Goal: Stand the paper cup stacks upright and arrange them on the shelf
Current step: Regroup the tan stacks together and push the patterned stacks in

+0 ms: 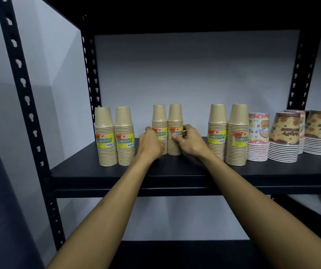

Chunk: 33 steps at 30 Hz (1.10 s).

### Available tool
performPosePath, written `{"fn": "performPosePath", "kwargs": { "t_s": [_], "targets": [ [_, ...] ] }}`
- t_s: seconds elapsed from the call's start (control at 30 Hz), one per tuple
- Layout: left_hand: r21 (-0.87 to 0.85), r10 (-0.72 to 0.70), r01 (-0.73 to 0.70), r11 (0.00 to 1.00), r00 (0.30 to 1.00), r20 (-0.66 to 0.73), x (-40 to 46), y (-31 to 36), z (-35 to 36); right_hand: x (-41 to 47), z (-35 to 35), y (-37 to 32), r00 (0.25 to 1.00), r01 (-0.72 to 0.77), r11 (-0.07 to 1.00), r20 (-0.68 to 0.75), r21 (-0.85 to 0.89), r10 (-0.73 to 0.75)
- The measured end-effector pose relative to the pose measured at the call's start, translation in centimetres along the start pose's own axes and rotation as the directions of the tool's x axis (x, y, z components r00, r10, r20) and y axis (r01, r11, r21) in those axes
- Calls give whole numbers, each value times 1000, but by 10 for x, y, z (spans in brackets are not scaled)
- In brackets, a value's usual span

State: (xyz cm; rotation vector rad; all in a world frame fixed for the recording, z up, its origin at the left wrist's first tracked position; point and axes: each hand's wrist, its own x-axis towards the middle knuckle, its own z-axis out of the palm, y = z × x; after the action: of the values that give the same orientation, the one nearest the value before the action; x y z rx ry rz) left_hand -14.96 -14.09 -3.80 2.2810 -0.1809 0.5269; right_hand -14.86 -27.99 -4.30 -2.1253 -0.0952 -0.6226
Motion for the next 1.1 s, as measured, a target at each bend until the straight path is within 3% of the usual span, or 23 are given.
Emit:
{"fn": "performPosePath", "kwargs": {
  "t_s": [0.17,0.43,1.1],
  "targets": [
    [-24,-29,30,999,998,61,21,3,11,16,5,4,997,-80,995,-22,-65,78],
    [-55,-45,50,997,996,75,49,1,23,42,11,9,988,-151,988,-1,-27,151],
    [-154,-127,128,980,992,19,89,-18,37,81,33,26,993,-115,993,-20,10,115]
  ]
}}
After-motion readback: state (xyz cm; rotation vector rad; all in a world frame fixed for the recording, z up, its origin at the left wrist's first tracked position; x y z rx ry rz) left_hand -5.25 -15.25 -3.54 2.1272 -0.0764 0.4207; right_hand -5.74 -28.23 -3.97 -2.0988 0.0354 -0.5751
